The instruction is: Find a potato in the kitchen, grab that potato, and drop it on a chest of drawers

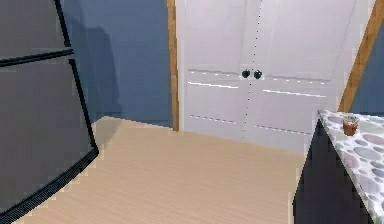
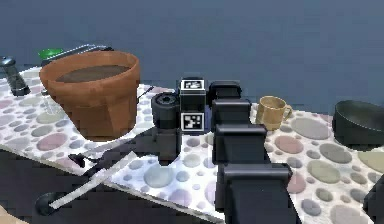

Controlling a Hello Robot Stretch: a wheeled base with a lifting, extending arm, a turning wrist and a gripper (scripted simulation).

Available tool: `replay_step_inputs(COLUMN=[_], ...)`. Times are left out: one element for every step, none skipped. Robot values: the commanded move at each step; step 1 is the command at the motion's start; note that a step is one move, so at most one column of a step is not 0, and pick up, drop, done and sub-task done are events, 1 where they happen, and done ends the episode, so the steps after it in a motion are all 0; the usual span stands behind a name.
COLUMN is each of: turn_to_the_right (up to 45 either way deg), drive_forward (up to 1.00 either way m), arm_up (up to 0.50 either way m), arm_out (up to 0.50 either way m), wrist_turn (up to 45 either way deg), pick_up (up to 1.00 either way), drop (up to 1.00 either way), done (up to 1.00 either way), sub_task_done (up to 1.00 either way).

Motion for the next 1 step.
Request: replay_step_inputs(turn_to_the_right=[0.0], drive_forward=[0.00], arm_up=[0.00], arm_out=[0.00], wrist_turn=[45.0], pick_up=[0.00], drop=[0.00], done=[0.00], sub_task_done=[0.00])
